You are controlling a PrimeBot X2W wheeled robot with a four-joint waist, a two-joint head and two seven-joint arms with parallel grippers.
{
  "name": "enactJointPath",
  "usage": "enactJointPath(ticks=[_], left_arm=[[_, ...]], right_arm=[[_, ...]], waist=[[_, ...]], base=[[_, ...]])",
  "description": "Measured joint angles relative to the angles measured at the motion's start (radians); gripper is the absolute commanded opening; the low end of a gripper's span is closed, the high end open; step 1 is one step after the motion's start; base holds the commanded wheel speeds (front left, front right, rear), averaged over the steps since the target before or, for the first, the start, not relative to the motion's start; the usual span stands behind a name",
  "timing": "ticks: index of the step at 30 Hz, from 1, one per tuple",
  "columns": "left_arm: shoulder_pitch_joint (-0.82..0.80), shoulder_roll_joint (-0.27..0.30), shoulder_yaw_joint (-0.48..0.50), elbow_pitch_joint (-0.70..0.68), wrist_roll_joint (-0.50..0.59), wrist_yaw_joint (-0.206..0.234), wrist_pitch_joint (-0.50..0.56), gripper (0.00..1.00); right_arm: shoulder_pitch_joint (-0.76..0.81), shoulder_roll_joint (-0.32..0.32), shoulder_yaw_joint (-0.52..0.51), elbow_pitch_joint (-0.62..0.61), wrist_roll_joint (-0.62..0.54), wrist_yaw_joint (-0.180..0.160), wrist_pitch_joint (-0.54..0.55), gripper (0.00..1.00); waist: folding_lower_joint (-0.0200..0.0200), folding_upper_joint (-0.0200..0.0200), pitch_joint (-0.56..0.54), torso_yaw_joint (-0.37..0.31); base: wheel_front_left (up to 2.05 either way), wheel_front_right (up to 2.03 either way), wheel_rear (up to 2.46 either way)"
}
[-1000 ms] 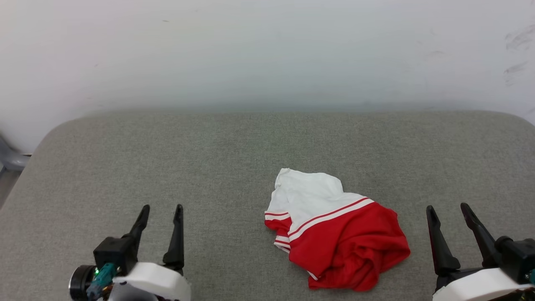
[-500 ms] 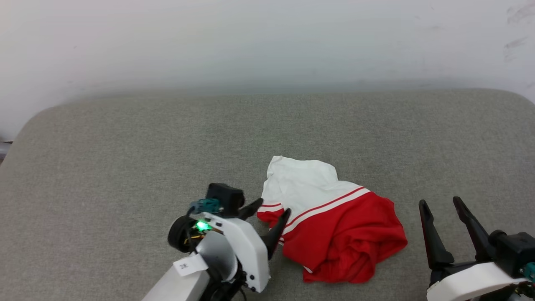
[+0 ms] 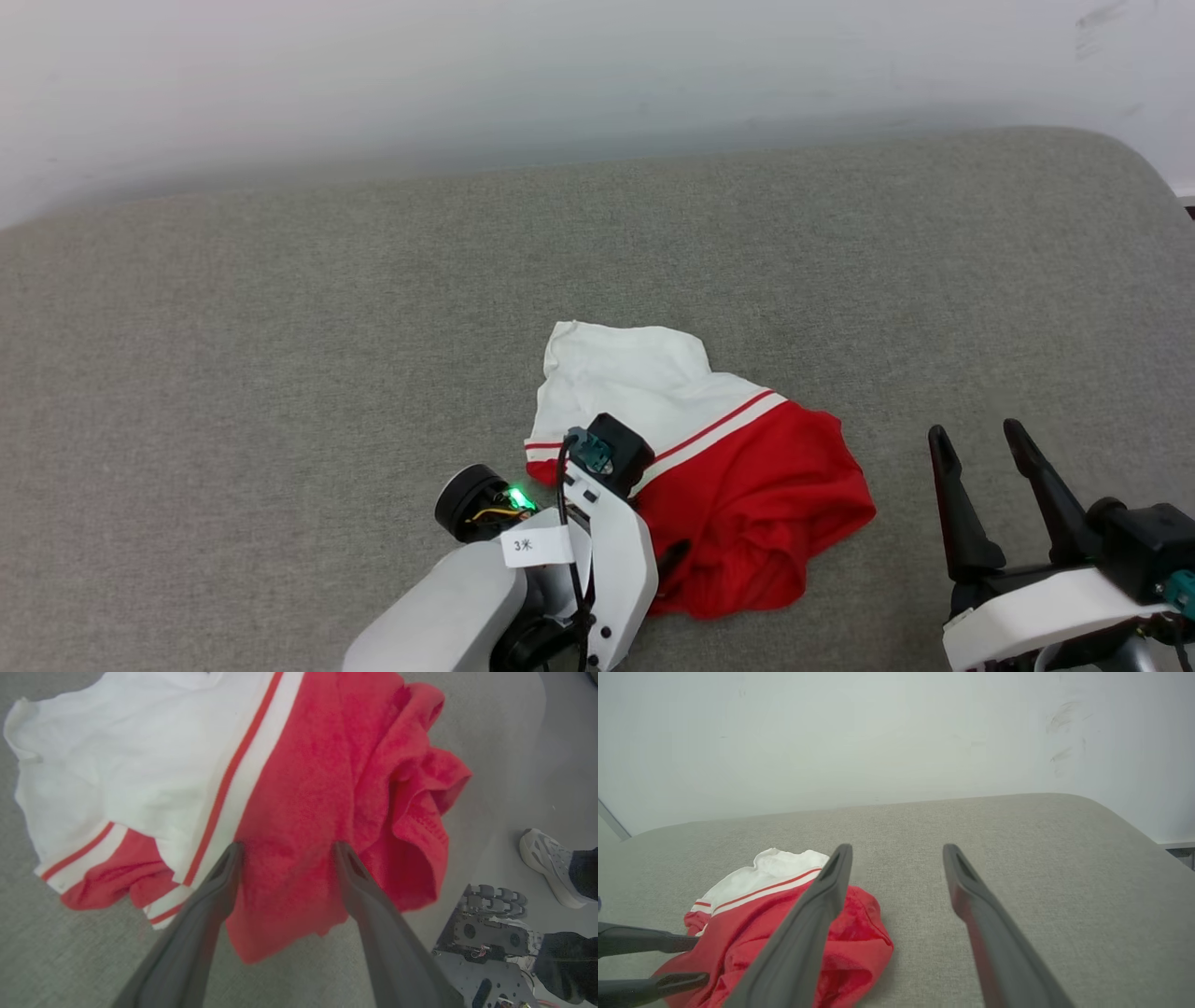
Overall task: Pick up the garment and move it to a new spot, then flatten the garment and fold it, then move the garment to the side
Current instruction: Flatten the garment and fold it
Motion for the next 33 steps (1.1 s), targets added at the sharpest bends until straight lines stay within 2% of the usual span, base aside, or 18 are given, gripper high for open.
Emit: enactJointPath(ticks=[1, 2, 10, 13, 16, 19, 24, 27, 30, 33], left_arm=[[-0.008, 0.003, -0.007, 0.007, 0.000, -0.002, 0.008, 0.42], [-0.015, 0.005, -0.012, 0.012, 0.000, -0.004, 0.010, 0.00], [-0.091, 0.041, -0.014, -0.017, 0.044, -0.009, -0.067, 0.00], [-0.108, 0.065, 0.012, -0.058, 0.056, 0.004, -0.102, 0.00], [-0.107, 0.105, 0.057, -0.121, 0.062, 0.043, -0.136, 0.00], [-0.064, 0.159, 0.114, -0.199, 0.063, 0.104, -0.169, 0.00], [0.093, 0.273, 0.204, -0.279, 0.053, 0.220, -0.182, 0.00], [0.214, 0.318, 0.249, -0.300, 0.022, 0.282, -0.190, 0.00], [0.346, 0.329, 0.271, -0.300, -0.023, 0.323, -0.198, 0.00], [0.443, 0.311, 0.272, -0.277, -0.072, 0.333, -0.213, 0.00]], right_arm=[[-0.001, 0.000, 0.000, 0.005, 0.004, 0.000, -0.006, 1.00], [-0.005, 0.000, 0.000, 0.009, 0.006, 0.000, -0.007, 1.00], [-0.019, 0.000, -0.015, 0.033, 0.013, 0.000, -0.029, 1.00], [-0.019, 0.000, -0.022, 0.045, 0.015, 0.000, -0.034, 1.00], [-0.019, 0.000, -0.022, 0.053, 0.017, 0.000, -0.037, 1.00], [-0.015, 0.000, -0.031, 0.055, 0.023, 0.000, -0.039, 1.00], [-0.009, 0.000, -0.043, 0.057, 0.025, 0.000, -0.038, 1.00], [-0.001, 0.000, -0.049, 0.055, 0.023, 0.000, -0.032, 1.00], [0.003, 0.000, -0.049, 0.051, 0.021, 0.000, -0.024, 1.00], [0.003, 0.000, -0.047, 0.046, 0.017, 0.000, -0.015, 1.00]], waist=[[0.0000, 0.0000, 0.004, -0.003], [0.0001, 0.0000, 0.008, -0.005], [0.0001, 0.0000, 0.013, 0.003], [0.0000, 0.0000, 0.003, 0.017], [0.0000, 0.0000, -0.013, 0.028], [0.0000, 0.0001, -0.025, 0.042], [0.0000, 0.0000, -0.036, 0.065], [0.0000, 0.0000, -0.041, 0.080], [0.0000, 0.0000, -0.048, 0.091], [0.0000, 0.0000, -0.055, 0.101]], base=[[0.00, 0.00, 0.00], [0.00, 0.00, 0.00], [0.00, 0.00, 0.00], [0.00, 0.00, 0.00], [0.00, 0.00, 0.00], [0.00, 0.00, 0.00], [0.00, 0.00, 0.00], [0.00, 0.00, 0.00], [0.00, 0.00, 0.00], [0.00, 0.00, 0.00]])
